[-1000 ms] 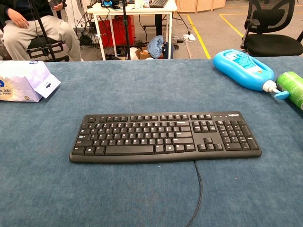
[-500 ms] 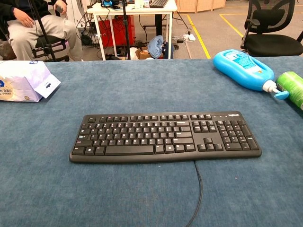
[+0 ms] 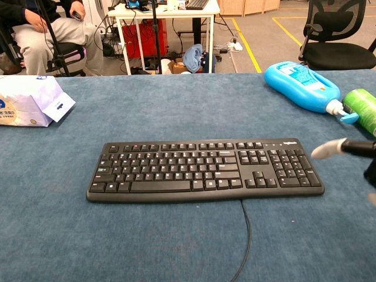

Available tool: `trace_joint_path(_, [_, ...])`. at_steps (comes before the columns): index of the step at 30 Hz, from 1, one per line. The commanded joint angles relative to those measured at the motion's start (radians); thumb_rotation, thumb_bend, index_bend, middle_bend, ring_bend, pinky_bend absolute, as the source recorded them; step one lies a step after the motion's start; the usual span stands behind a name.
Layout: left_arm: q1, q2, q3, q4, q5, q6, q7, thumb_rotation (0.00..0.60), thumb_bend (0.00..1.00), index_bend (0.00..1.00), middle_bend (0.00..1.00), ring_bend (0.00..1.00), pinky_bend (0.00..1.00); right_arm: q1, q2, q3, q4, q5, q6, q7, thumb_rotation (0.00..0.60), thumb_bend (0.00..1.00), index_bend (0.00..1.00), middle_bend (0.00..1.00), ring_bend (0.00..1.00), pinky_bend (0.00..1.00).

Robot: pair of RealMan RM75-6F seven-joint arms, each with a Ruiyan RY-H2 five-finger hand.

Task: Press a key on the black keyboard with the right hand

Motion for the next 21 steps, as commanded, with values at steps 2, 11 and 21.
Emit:
trace_joint_path(2, [-0.001, -0.002, 0.002, 0.0, 0.003, -0.003, 0.005, 0.6, 0.0, 0.0, 0.0, 0.0, 0.0, 0.024, -0.03, 0.002, -0.016, 0.045, -0.034, -0.046, 0.6, 0.57, 0.14, 0.77, 0.71, 0.49])
trace_joint_path(11, [-0.001, -0.004, 0.001, 0.001, 0.003, -0.004, 0.009, 0.6, 0.0, 0.0, 0.0, 0.0, 0.0, 0.065, -0.082, 0.023, -0.032, 0.124, -0.082, -0.125, 0.6, 0.57, 0.14, 0.77, 0.71, 0.49])
trace_joint_path(21, [-0.002, -0.004, 0.002, 0.004, 0.0, -0.01, 0.007, 0.6, 0.0, 0.0, 0.0, 0.0, 0.0, 0.129, -0.141, 0.062, -0.032, 0.263, -0.128, -0.206, 0.6, 0.57, 0.14, 0.77, 0.71, 0.49])
